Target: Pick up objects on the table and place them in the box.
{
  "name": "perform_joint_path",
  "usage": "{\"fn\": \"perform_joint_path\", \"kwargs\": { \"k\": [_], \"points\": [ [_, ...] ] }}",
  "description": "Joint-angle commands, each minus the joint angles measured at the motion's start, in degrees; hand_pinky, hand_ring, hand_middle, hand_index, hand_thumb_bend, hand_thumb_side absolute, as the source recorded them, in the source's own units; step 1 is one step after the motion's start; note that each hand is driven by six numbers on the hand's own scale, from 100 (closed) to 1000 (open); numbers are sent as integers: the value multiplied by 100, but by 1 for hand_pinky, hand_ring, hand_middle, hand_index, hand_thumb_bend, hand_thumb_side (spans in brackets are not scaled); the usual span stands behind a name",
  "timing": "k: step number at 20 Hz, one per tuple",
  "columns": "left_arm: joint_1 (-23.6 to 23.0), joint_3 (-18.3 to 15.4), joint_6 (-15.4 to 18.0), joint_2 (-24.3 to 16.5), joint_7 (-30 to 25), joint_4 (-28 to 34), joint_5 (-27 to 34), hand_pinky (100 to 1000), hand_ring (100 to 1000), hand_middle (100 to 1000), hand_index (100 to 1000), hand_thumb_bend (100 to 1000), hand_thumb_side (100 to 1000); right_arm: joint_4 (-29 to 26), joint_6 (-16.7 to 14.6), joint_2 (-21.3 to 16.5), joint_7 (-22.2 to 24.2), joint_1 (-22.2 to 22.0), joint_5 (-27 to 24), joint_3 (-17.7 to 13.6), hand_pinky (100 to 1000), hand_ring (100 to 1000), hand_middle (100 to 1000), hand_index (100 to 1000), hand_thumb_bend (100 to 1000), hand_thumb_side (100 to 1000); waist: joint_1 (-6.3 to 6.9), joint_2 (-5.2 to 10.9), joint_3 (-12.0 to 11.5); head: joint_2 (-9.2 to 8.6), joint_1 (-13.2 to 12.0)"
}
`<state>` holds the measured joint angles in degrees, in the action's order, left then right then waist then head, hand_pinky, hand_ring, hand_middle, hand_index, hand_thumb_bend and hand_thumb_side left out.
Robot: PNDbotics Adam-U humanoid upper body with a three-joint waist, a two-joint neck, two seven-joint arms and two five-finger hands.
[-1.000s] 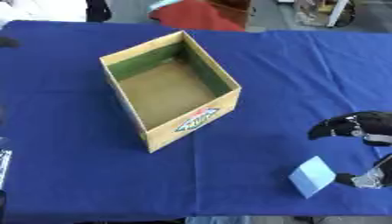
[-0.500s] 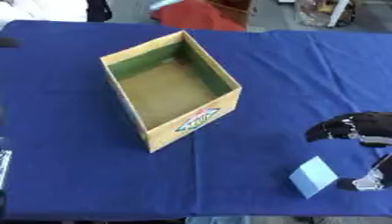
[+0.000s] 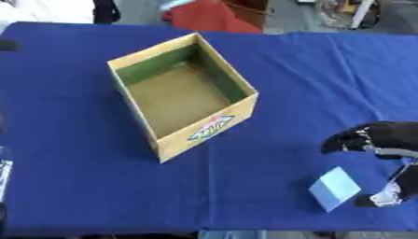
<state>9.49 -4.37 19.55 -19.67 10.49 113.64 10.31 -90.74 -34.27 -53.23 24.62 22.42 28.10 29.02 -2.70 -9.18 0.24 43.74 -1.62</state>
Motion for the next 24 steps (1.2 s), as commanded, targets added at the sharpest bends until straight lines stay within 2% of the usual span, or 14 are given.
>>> {"fn": "perform_joint_path", "kwargs": {
  "k": [1, 12, 16, 19, 24],
  "points": [
    [30, -7, 15, -129, -25, 95, -20, 575, 791, 680, 735, 154, 910, 3, 15, -74, -42, 30, 41, -27, 784, 821, 856, 963, 475, 758, 13, 57, -11, 38, 6],
    [40, 0, 18, -114, -37, 95, -17, 574, 791, 680, 733, 155, 911, -83, 26, 91, -37, -66, 13, -6, 701, 762, 786, 970, 431, 731, 19, 28, -21, 38, -21],
    [43, -4, 18, -105, -34, 95, -17, 574, 792, 680, 732, 155, 911, -97, 27, 104, -76, -75, -57, -5, 680, 728, 717, 959, 381, 687, 23, 15, -29, 38, -12],
    [46, -4, 20, -104, -35, 95, -18, 574, 792, 681, 732, 156, 911, -77, 28, 46, -24, -86, -52, 14, 715, 759, 745, 1000, 434, 706, 25, 9, -39, 38, -7],
    [44, 0, 15, -97, -42, 95, -12, 574, 792, 681, 732, 156, 912, -15, -64, -73, 119, 33, 21, 55, 728, 770, 764, 992, 437, 684, 18, 10, -50, 38, 21]
  ]
}}
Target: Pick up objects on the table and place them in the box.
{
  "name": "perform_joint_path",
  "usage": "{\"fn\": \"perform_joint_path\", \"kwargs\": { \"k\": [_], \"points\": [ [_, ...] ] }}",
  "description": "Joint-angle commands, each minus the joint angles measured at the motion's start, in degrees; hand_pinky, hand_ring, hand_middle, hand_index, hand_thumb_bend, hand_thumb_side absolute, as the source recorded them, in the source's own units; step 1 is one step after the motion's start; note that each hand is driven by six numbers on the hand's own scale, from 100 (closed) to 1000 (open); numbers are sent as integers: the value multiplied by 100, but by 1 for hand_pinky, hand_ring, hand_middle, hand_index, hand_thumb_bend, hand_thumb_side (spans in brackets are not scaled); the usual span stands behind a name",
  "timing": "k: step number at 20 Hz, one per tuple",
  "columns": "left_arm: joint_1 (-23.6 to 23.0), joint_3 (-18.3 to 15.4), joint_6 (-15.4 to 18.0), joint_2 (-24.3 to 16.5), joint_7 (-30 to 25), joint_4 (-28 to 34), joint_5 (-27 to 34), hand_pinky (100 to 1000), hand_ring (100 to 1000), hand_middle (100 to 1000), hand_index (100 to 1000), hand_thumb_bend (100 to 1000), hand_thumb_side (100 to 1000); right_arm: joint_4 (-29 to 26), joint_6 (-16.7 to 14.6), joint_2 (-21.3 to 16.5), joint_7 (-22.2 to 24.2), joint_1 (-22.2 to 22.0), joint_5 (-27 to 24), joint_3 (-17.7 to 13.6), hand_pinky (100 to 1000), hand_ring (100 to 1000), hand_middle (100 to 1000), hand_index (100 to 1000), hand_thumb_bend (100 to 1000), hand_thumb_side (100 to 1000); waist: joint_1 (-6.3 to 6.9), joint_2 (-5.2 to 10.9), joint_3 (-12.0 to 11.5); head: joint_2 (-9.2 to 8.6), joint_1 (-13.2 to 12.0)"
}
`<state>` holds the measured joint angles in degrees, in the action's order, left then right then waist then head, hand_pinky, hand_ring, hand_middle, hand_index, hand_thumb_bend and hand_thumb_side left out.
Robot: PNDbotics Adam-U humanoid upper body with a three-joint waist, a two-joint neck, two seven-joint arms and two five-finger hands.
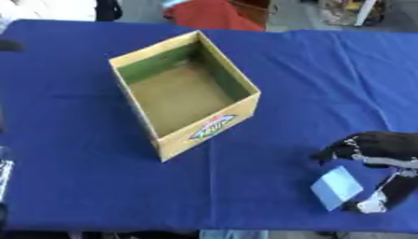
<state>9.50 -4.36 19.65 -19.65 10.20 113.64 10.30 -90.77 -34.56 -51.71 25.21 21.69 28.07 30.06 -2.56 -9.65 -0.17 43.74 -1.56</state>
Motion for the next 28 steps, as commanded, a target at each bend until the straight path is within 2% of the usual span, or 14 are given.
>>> {"fn": "perform_joint_path", "kwargs": {
  "k": [1, 3, 11, 16, 17, 18, 20, 22, 28],
  "points": [
    [45, -1, 4, -97, -14, 95, -10, 574, 792, 681, 732, 156, 912, 3, -47, -215, 73, 119, 42, -51, 728, 770, 764, 992, 437, 684, 4, 56, -10, 38, 16],
    [46, -1, 4, -96, -17, 95, -8, 574, 792, 681, 732, 156, 912, 24, -65, -205, 79, 129, 63, -53, 728, 770, 764, 992, 437, 684, 4, 56, -10, 38, 16],
    [41, -8, -1, -77, -17, 95, -7, 573, 792, 681, 729, 157, 914, 206, -1, -44, 249, 168, -66, -47, 649, 712, 715, 1000, 337, 691, 12, 31, -5, 38, 33],
    [41, -10, -4, -70, -20, 95, -10, 572, 792, 681, 729, 158, 914, 255, 81, -4, 287, 182, -168, -59, 616, 674, 676, 968, 265, 679, 17, 19, -8, 38, 36],
    [41, -9, -5, -69, -21, 95, -11, 572, 792, 681, 729, 158, 914, 266, 98, 1, 302, 180, -169, -54, 607, 661, 658, 864, 254, 687, 19, 17, -10, 38, 34],
    [41, -10, -6, -70, -21, 95, -11, 572, 792, 681, 729, 157, 914, 269, 104, 10, 298, 178, -183, -54, 564, 619, 602, 744, 210, 698, 22, 16, -12, 38, 30],
    [40, -15, -7, -72, -19, 95, -14, 572, 793, 682, 729, 157, 914, 256, 126, 32, 194, 179, -282, -114, 516, 541, 504, 604, 100, 665, 27, 16, -7, 38, 19],
    [35, -19, -12, -72, -15, 95, -16, 571, 793, 682, 728, 158, 915, 228, 169, 15, 49, 181, -416, -194, 454, 486, 460, 542, 100, 643, 28, 18, 1, 38, 14],
    [19, -28, -26, -66, -5, 95, -21, 569, 793, 683, 728, 159, 914, 112, 269, -189, -451, 209, -808, -438, 435, 463, 450, 516, 100, 604, 16, 44, 20, 38, 8]
  ]
}}
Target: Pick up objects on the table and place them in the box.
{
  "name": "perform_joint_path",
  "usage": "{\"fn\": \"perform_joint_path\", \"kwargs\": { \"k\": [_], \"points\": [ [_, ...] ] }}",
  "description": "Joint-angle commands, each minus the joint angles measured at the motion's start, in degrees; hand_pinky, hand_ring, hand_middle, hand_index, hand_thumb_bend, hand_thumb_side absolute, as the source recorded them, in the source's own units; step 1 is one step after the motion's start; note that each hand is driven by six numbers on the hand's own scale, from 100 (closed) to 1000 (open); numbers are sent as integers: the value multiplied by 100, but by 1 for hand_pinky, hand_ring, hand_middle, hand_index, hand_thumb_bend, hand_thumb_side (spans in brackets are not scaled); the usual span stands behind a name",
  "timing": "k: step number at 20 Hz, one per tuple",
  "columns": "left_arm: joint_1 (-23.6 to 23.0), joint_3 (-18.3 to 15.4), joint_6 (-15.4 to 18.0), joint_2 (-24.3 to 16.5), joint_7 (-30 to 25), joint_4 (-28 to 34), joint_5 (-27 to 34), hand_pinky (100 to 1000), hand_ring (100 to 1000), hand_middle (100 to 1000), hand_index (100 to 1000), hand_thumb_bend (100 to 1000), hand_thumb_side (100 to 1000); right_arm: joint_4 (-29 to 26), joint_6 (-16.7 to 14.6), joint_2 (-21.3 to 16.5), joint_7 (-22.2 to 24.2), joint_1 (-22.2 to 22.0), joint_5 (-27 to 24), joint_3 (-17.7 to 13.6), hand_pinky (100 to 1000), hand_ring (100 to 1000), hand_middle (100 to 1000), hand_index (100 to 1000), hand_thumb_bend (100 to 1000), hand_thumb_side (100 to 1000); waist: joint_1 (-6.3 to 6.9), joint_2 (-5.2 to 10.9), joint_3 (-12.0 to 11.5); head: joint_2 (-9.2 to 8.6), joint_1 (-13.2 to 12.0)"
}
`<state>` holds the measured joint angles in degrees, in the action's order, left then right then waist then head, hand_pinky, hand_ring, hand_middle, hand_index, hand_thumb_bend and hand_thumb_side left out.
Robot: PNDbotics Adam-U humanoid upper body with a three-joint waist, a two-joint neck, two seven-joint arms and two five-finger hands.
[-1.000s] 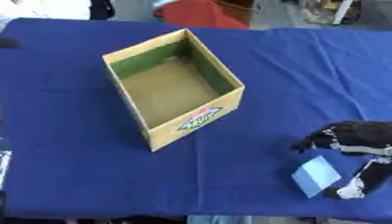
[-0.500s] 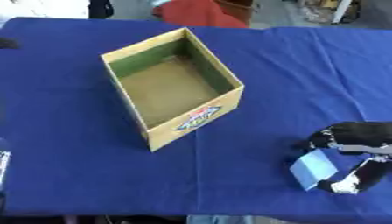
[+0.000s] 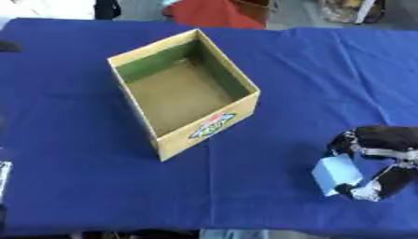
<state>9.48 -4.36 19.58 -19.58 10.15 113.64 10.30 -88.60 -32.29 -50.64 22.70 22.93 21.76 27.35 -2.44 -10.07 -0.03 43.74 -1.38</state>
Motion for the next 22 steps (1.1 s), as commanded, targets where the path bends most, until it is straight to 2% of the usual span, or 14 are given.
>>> {"fn": "perform_joint_path", "kwargs": {
  "k": [1, 7, 16, 22],
  "points": [
    [21, -29, -21, -72, 1, 95, -20, 569, 793, 683, 728, 159, 914, -98, 83, -316, -286, 103, -230, -201, 427, 460, 448, 515, 100, 601, 1, 91, 9, 38, -11],
    [23, -26, -32, -66, 1, 95, -12, 568, 793, 684, 729, 161, 915, -98, 324, -229, -585, 417, -420, -241, 413, 453, 442, 514, 100, 570, -6, 111, -6, 38, -9],
    [24, -39, -23, -80, 12, 95, -9, 568, 792, 685, 728, 162, 915, 94, 585, 168, -191, 1509, -412, -195, 431, 466, 504, 540, 100, 561, -5, 121, -50, 38, -33],
    [22, -36, -27, -74, 13, 95, -11, 568, 792, 686, 728, 162, 915, 416, 746, 654, 141, 2249, -350, -126, 434, 469, 505, 542, 100, 552, -2, 118, -57, 38, -29]
  ]
}}
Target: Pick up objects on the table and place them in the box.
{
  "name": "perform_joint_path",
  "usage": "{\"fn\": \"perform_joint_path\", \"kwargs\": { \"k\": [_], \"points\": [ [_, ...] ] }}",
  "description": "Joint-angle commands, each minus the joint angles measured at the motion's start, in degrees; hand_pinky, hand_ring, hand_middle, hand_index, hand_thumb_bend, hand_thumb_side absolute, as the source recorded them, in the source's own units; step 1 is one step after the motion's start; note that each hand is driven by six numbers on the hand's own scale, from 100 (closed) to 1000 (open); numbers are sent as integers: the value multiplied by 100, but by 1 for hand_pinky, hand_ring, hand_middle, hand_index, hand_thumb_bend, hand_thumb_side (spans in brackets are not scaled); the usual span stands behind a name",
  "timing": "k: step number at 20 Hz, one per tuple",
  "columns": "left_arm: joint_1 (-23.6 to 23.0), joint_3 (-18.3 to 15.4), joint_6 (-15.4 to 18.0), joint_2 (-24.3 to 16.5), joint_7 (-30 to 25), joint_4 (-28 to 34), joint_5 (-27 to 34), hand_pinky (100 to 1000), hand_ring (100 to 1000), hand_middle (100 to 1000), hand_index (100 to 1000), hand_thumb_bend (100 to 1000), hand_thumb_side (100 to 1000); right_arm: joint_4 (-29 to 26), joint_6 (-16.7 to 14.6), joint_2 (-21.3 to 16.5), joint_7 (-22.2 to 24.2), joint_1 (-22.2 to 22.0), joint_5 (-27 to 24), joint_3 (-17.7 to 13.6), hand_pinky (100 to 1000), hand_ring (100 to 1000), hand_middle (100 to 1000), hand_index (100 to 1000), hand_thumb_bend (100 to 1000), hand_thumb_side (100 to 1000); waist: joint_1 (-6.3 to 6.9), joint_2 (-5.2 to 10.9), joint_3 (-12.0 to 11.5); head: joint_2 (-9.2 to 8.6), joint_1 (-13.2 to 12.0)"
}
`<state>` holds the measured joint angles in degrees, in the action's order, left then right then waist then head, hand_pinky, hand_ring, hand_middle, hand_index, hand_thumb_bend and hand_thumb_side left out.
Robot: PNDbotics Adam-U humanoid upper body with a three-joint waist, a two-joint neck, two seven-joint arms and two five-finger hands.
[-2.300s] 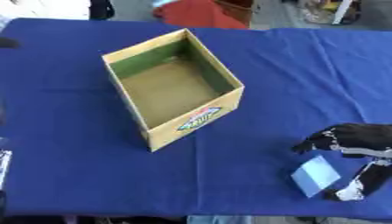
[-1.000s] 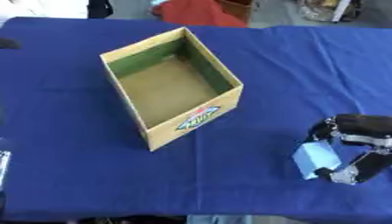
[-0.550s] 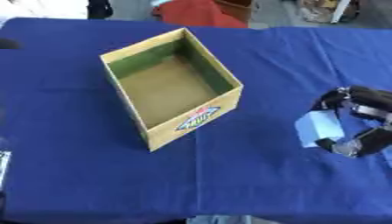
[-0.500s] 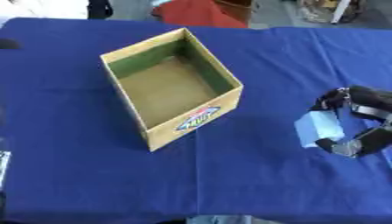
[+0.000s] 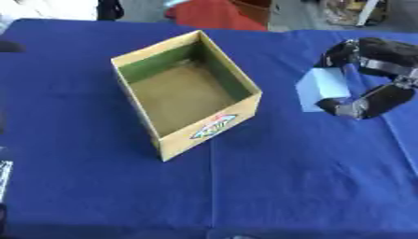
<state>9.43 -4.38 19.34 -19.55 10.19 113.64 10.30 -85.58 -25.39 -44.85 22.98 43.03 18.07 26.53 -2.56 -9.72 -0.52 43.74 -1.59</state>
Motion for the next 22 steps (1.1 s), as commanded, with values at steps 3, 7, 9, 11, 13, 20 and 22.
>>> {"fn": "perform_joint_path", "kwargs": {
  "k": [3, 7, 9, 11, 13, 20, 22],
  "points": [
    [29, -35, 0, -74, 11, 95, -13, 568, 791, 686, 728, 161, 915, 286, 89, 358, 230, 551, 153, -28, 436, 499, 509, 546, 100, 549, 25, 81, -29, 38, 20],
    [47, -22, -3, -54, 3, 95, 4, 567, 791, 686, 728, 162, 916, 574, 122, 858, 433, 1061, 439, -11, 434, 516, 513, 550, 100, 540, 44, 71, -54, 38, 72],
    [52, -19, -4, -46, -3, 95, 10, 567, 791, 686, 728, 161, 916, 738, 114, 1120, 535, 1293, 599, -10, 436, 517, 514, 550, 100, 532, 56, 64, -76, 38, 94],
    [57, -19, -3, -39, -5, 95, 16, 567, 791, 686, 728, 161, 916, 904, 89, 1379, 604, 1504, 749, -24, 433, 516, 514, 550, 100, 532, 65, 56, -101, 38, 125],
    [62, -16, -3, -28, -8, 95, 23, 567, 791, 686, 727, 162, 917, 1108, 71, 1649, 656, 1681, 877, -55, 431, 516, 515, 550, 100, 533, 70, 48, -119, 38, 158],
    [105, -1, -6, 5, -29, 95, 54, 567, 791, 686, 727, 163, 917, 1969, 123, 2521, 734, 2173, 1340, -317, 426, 516, 516, 551, 100, 540, 92, 13, -182, 38, 236],
    [126, 19, -11, 22, -45, 95, 69, 566, 791, 686, 727, 163, 918, 2218, 149, 2742, 723, 2313, 1491, -416, 430, 517, 516, 551, 100, 539, 105, 0, -212, 38, 265]
  ]
}}
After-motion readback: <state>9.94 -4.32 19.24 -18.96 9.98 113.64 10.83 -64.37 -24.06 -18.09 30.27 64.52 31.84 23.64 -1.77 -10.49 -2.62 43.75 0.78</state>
